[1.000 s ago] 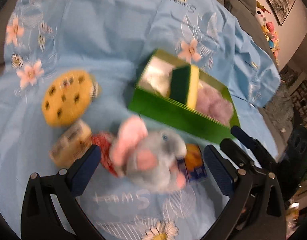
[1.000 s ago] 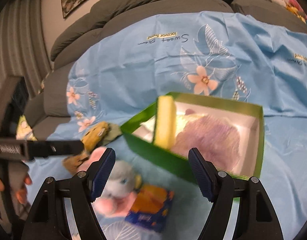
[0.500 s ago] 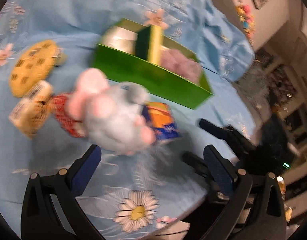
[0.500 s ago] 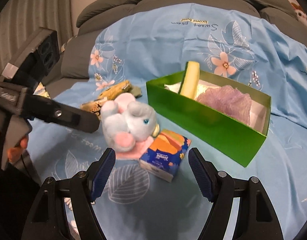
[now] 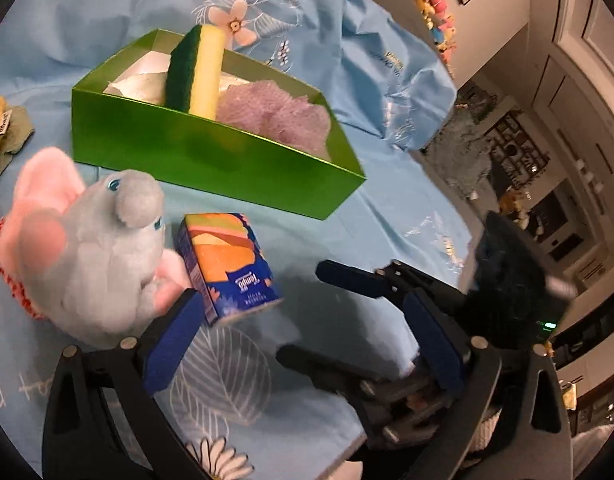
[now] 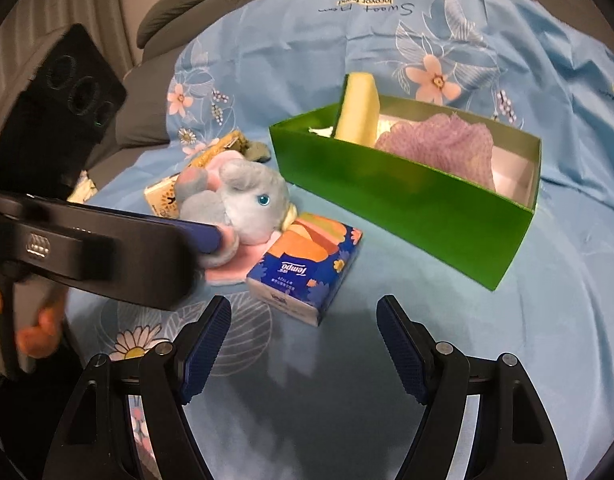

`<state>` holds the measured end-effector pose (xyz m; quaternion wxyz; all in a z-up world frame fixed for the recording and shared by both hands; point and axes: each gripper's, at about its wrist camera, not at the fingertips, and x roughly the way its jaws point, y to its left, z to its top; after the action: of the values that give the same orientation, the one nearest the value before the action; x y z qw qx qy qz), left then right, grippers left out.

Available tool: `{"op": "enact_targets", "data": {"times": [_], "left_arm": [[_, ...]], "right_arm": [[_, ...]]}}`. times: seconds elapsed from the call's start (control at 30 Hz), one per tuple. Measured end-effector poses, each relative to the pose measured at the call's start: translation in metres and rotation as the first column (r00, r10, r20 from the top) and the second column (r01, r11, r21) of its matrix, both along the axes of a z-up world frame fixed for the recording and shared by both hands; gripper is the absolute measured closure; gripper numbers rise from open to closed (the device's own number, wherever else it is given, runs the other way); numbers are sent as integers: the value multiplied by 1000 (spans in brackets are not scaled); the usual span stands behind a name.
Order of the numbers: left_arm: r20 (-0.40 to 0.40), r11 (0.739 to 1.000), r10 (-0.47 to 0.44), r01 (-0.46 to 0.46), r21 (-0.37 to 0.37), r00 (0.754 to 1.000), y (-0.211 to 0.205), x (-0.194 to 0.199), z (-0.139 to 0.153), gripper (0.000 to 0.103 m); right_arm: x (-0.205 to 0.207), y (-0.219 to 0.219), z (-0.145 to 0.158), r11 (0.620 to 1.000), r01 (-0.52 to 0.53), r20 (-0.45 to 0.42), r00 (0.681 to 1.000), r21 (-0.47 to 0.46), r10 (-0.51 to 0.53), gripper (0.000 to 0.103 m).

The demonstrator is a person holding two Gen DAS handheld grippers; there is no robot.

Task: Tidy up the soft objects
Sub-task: 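Close the left gripper on the tissue pack, then lift the tissue pack with the left gripper and carry it over the box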

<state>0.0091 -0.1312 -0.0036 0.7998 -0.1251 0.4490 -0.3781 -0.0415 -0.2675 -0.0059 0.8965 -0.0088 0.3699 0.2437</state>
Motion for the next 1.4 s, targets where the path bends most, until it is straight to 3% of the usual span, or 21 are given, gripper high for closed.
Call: {"op": "enact_targets", "data": {"times": [0.17,0.27,0.4,0.63,0.73,0.87,1.1,1.23,1.4], "left_arm": [[68,995,12,-18,94,998,-14,1,0,6],[59,988,4,-13,154,998,-19,3,-6,12],[-2,990,-25,25,136,1000,-21,7,-16,12],[-14,988,73,-70,137,997,-8,17,-17,14],[-15,976,74,-70,204,997,-19,19,-21,21],[-85,977,91,-72,200,992,-18,30,-32,47],[-104,981,98,-79,174,990,-9,31,-31,52],[-99,981,94,-75,181,991,-10,31,-31,52],[-85,978,91,-73,195,992,-13,29,-31,51]], "right_arm": [[0,-4,1,999,8,-5,1000,35,-7,27],[1,-5,-1,999,16,-19,1000,37,-16,27],[3,-5,-4,999,17,-37,999,34,-16,27],[7,-3,-8,998,7,-61,998,60,-3,27],[14,-2,-12,998,6,-76,997,66,-1,27],[23,-2,-18,997,23,-100,995,78,-15,27],[31,-4,-21,994,34,-112,993,105,-22,27],[32,-2,-20,994,29,-108,994,104,-17,43],[31,1,-20,998,21,-97,995,62,-15,50]]}}
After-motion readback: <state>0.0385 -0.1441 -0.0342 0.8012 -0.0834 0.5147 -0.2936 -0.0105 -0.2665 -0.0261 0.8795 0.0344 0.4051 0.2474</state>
